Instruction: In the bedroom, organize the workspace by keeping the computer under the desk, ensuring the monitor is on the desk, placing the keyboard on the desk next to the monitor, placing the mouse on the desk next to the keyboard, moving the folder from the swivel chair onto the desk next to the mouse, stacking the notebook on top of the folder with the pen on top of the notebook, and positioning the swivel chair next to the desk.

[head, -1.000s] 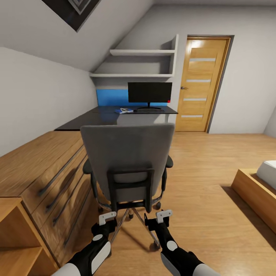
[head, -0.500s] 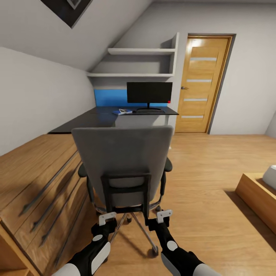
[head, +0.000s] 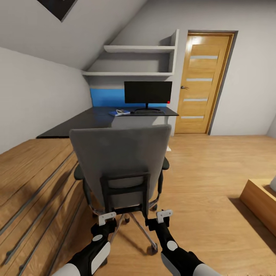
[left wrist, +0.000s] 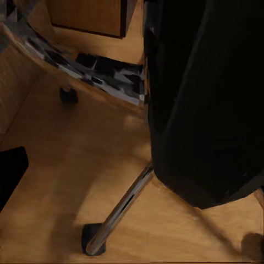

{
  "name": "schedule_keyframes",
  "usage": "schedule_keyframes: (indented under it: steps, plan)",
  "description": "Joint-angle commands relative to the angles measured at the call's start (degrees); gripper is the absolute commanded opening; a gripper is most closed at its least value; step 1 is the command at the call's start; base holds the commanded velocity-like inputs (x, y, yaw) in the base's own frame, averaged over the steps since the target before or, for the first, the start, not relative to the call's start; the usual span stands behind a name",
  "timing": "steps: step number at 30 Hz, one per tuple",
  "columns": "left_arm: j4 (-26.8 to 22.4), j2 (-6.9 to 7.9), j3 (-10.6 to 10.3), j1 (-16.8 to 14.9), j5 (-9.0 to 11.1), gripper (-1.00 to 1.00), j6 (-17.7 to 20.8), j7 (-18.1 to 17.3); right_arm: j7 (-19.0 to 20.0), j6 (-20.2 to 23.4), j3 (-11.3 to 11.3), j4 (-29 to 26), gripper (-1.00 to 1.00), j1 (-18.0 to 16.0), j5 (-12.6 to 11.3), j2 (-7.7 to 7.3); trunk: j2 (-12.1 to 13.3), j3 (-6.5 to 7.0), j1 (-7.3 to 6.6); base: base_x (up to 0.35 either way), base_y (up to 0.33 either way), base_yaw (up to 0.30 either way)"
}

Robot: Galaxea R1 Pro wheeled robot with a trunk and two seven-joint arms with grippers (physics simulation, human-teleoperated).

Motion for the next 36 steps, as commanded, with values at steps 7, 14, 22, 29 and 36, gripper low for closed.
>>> schedule_keyframes:
  steps: [7,14,22,29,36]
  plan:
    - [0.2,0.08,-0.3,-0.1,0.7,1.00,-0.4,0.3,-0.6,-0.3,0.1,0.0,1.00,-0.1,-0.6,-0.34,0.0,-0.06,-0.03,-0.115,0.082,0.000]
    - [0.2,0.21,-0.3,-0.1,0.8,1.00,-0.4,0.4,-0.7,0.0,-2.7,0.0,1.00,-0.1,-0.7,-1.32,0.0,-0.06,-0.03,-0.272,0.011,0.000]
    - [0.2,1.98,-0.1,0.0,1.1,1.00,-0.4,0.2,-0.5,0.3,-10.1,-0.1,1.00,-0.1,-0.7,-3.43,0.0,-0.06,-0.03,-0.103,0.012,0.000]
    - [0.3,2.54,0.5,-0.1,1.2,1.00,-1.0,0.5,-0.6,0.3,-10.9,-0.1,1.00,-0.1,-0.7,-3.76,0.0,-0.06,-0.03,-0.009,0.001,0.000]
    - [0.5,4.22,8.8,-0.1,5.2,1.00,-4.7,0.3,-0.7,0.3,-11.4,-0.1,1.00,-0.1,-0.7,-3.94,0.0,-0.06,-0.03,-0.001,0.000,0.000]
